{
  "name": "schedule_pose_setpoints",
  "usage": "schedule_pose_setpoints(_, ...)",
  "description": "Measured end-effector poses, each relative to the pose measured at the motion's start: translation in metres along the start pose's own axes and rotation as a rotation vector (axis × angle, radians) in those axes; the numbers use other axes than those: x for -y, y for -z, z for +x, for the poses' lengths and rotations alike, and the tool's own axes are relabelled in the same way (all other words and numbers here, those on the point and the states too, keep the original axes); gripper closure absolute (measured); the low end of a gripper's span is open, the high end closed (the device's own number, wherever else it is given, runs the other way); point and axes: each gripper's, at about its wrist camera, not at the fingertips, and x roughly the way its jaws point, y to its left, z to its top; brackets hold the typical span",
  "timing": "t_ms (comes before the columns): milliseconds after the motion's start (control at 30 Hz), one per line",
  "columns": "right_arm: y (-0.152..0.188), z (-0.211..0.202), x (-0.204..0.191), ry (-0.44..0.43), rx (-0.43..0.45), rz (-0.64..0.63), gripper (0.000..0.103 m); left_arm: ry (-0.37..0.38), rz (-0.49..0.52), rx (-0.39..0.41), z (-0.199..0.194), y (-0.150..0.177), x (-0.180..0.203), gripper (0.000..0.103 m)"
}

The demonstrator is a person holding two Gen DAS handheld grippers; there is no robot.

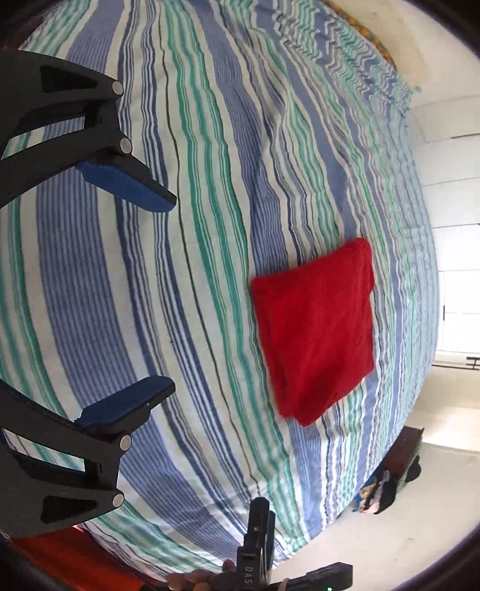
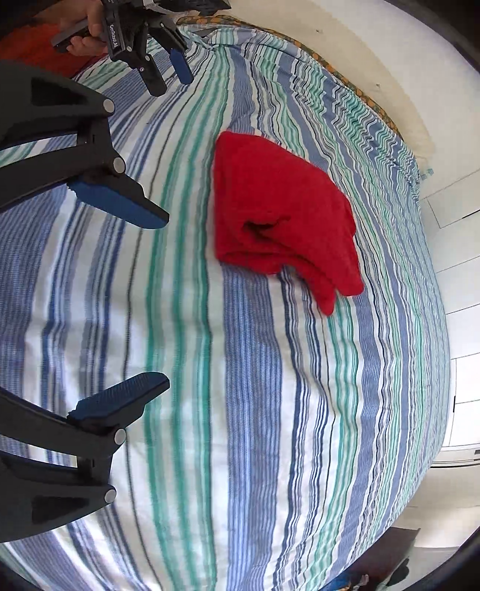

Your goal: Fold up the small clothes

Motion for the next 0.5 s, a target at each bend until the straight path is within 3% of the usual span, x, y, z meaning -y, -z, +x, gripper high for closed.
schedule_pose_setpoints(67,0.027,-0.026,-0.005,0.035,0.014,0.000,0.005,-0.091,0.040,0.068,-0.032,0.005,0.014,0.008)
schedule_pose_setpoints(133,0.052,-0.054,-0.015,0.047,0.056,-0.004,0.001,-0.185,0.024,0.099,-0.060,0.011,0.018,0.000)
schedule_pose_setpoints(200,0.073,-0.081,-0.028,0.055,0.087,0.000,0.001,-0.259,0.001,0.157,-0.085,0.020,0.019,0.001)
schedule_pose_setpoints(233,0.083,-0.091,-0.035,0.066,0.094,0.001,0.001,-0.270,-0.010,0.156,-0.093,0.023,0.019,0.001)
schedule_pose_setpoints(400,0.113,-0.126,-0.084,0.155,0.074,-0.070,0.001,-0.179,-0.006,0.017,-0.118,0.034,0.020,0.001)
schedule_pose_setpoints(500,0.117,-0.142,-0.111,0.160,0.057,-0.129,0.001,-0.172,-0.034,-0.019,-0.130,0.041,0.018,0.001)
